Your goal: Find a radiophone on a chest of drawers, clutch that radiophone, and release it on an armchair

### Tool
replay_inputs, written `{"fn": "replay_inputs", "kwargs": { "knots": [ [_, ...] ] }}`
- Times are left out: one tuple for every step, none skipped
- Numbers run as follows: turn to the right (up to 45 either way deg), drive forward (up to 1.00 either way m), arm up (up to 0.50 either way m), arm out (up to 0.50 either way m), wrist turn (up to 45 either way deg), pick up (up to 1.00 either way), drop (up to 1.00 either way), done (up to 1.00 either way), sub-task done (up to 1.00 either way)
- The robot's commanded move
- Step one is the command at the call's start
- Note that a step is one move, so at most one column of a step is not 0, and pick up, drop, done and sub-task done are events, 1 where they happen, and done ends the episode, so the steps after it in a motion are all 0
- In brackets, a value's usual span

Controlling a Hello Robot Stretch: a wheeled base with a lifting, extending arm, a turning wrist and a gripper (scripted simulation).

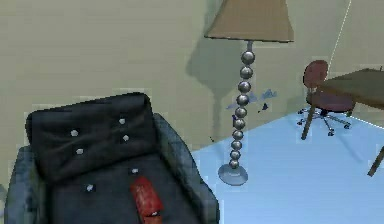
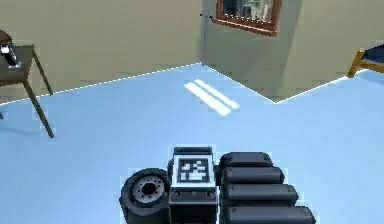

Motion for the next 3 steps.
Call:
{"fn": "replay_inputs", "kwargs": {
  "knots": [
    [45.0, 0.00, 0.00, 0.00, 0.0, 0.00, 0.00, 0.00, 0.00],
    [45.0, 0.00, 0.00, 0.00, 0.0, 0.00, 0.00, 0.00, 0.00],
    [36.0, 0.00, 0.00, 0.00, 0.0, 0.00, 0.00, 0.00, 0.00]
  ]
}}
